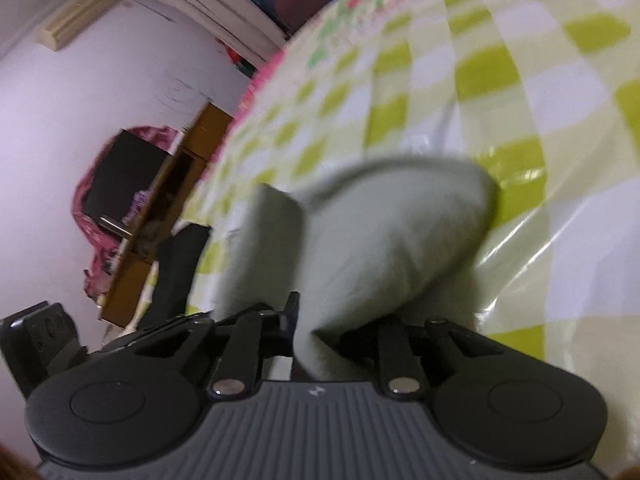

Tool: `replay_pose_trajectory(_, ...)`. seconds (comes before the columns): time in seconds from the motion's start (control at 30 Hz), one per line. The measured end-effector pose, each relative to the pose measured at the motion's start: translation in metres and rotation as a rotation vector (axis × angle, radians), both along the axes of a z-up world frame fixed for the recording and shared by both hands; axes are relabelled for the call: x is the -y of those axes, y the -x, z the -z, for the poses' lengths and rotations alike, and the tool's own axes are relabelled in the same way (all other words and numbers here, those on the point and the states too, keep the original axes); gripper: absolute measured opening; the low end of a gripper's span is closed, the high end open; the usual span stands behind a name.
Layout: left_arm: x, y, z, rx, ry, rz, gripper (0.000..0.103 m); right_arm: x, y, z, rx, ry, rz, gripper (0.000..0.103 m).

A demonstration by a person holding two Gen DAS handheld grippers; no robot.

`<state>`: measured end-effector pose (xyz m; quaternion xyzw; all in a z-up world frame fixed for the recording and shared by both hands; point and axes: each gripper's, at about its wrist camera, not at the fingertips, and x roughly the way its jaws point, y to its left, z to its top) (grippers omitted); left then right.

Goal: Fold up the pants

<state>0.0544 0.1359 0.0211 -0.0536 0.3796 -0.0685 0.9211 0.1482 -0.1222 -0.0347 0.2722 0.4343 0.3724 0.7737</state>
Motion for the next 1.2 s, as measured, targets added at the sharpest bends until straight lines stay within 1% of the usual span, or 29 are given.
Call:
replay_pose_trajectory(0.1, 0.021, -0.004, -0.016, 0.043, 0.027, 0.063, 0.039, 0.022, 0.012, -0.022, 0.079, 0.024, 0.042, 0.018)
replay_pose_trajectory(0.13, 0.032, -0.008, -0.019, 0.055, 0.028, 0.092, 0.039, 0.032, 0.014, -0.027, 0.104, 0.047, 0.061, 0.018)
replay_pose_trajectory(0.17, 0.042, -0.012, -0.018, 0.062, 0.017, 0.112, 0.039, 0.04, 0.014, -0.029, 0.117, 0.073, 0.085, 0.018)
replay_pose_trajectory(0.2, 0.051, -0.017, -0.015, 0.061, -0.004, 0.122, 0.039, 0.049, 0.013, -0.027, 0.121, 0.109, 0.115, 0.022)
replay_pose_trajectory(0.23, 0.058, -0.023, -0.009, 0.055, -0.029, 0.124, 0.039, 0.06, 0.009, -0.023, 0.1, 0.16, 0.148, 0.023)
replay_pose_trajectory(0.27, 0.063, -0.028, -0.003, 0.039, -0.062, 0.116, 0.039, 0.07, 0.006, -0.017, 0.074, 0.197, 0.166, 0.027)
replay_pose_trajectory(0.3, 0.064, -0.031, 0.002, 0.021, -0.083, 0.103, 0.039, 0.081, 0.005, -0.012, 0.05, 0.218, 0.187, 0.028)
replay_pose_trajectory(0.37, 0.057, -0.03, 0.009, -0.007, -0.091, 0.075, 0.041, 0.101, 0.01, -0.006, 0.031, 0.207, 0.228, 0.03)
replay_pose_trajectory(0.4, 0.052, -0.025, 0.009, -0.008, -0.093, 0.063, 0.045, 0.109, 0.013, -0.005, 0.03, 0.195, 0.242, 0.035)
replay_pose_trajectory(0.47, 0.04, -0.014, 0.009, 0.008, -0.097, 0.041, 0.047, 0.123, 0.02, -0.007, 0.057, 0.178, 0.301, 0.039)
replay_pose_trajectory(0.53, 0.027, -0.009, 0.005, 0.043, -0.083, -0.004, 0.047, 0.136, 0.022, -0.007, 0.091, 0.153, 0.397, 0.039)
replay_pose_trajectory(0.57, 0.02, -0.01, 0.004, 0.074, -0.073, -0.046, 0.047, 0.14, 0.017, -0.007, 0.092, 0.172, 0.45, 0.039)
replay_pose_trajectory(0.6, 0.015, -0.011, 0.003, 0.102, -0.08, -0.09, 0.05, 0.14, 0.013, -0.007, 0.092, 0.22, 0.504, 0.039)
replay_pose_trajectory(0.63, 0.012, -0.015, 0.006, 0.121, -0.119, -0.147, 0.051, 0.139, 0.008, -0.006, 0.11, 0.297, 0.569, 0.039)
replay_pose_trajectory(0.67, 0.011, -0.021, 0.012, 0.128, -0.169, -0.183, 0.051, 0.136, 0.002, -0.004, 0.153, 0.387, 0.607, 0.039)
replay_pose_trajectory(0.7, 0.011, -0.028, 0.02, 0.127, -0.21, -0.206, 0.051, 0.133, -0.004, -0.002, 0.169, 0.463, 0.625, 0.039)
replay_pose_trajectory(0.73, 0.009, -0.036, 0.028, 0.116, -0.221, -0.22, 0.051, 0.13, -0.012, 0.002, 0.169, 0.53, 0.631, 0.039)
replay_pose_trajectory(0.77, 0.007, -0.044, 0.037, 0.087, -0.21, -0.225, 0.051, 0.128, -0.018, 0.005, 0.178, 0.574, 0.626, 0.039)
replay_pose_trajectory(0.8, 0.006, -0.051, 0.045, 0.064, -0.205, -0.236, 0.051, 0.124, -0.022, 0.008, 0.214, 0.629, 0.629, 0.037)
replay_pose_trajectory(0.83, 0.007, -0.055, 0.05, 0.067, -0.213, -0.242, 0.051, 0.123, -0.022, 0.012, 0.238, 0.665, 0.634, 0.038)
replay_pose_trajectory(0.9, 0.015, -0.057, 0.057, 0.122, -0.294, -0.212, 0.057, 0.122, -0.025, 0.021, 0.244, 0.683, 0.634, 0.047)
replay_pose_trajectory(0.93, 0.017, -0.056, 0.06, 0.133, -0.323, -0.2, 0.059, 0.123, -0.023, 0.025, 0.252, 0.674, 0.64, 0.048)
replay_pose_trajectory(0.97, 0.018, -0.055, 0.062, 0.143, -0.34, -0.194, 0.062, 0.124, -0.019, 0.027, 0.273, 0.666, 0.649, 0.051)
replay_pose_trajectory(1.0, 0.017, -0.052, 0.063, 0.159, -0.346, -0.201, 0.073, 0.124, -0.015, 0.028, 0.294, 0.664, 0.65, 0.065)
replay_pose_trajectory(1.03, 0.016, -0.051, 0.065, 0.175, -0.353, -0.22, 0.082, 0.122, -0.013, 0.031, 0.314, 0.661, 0.639, 0.074)
replay_pose_trajectory(1.07, 0.014, -0.052, 0.067, 0.181, -0.359, -0.247, 0.1, 0.12, -0.013, 0.032, 0.326, 0.66, 0.616, 0.088)
replay_pose_trajectory(1.1, 0.012, -0.055, 0.068, 0.17, -0.359, -0.276, 0.103, 0.119, -0.017, 0.034, 0.329, 0.666, 0.594, 0.098)
replay_pose_trajectory(1.17, 0.002, -0.061, 0.069, 0.144, -0.306, -0.289, 0.103, 0.115, -0.02, 0.034, 0.324, 0.682, 0.568, 0.102)
replay_pose_trajectory(1.2, -0.002, -0.062, 0.07, 0.137, -0.283, -0.291, 0.103, 0.115, -0.02, 0.034, 0.322, 0.683, 0.567, 0.102)
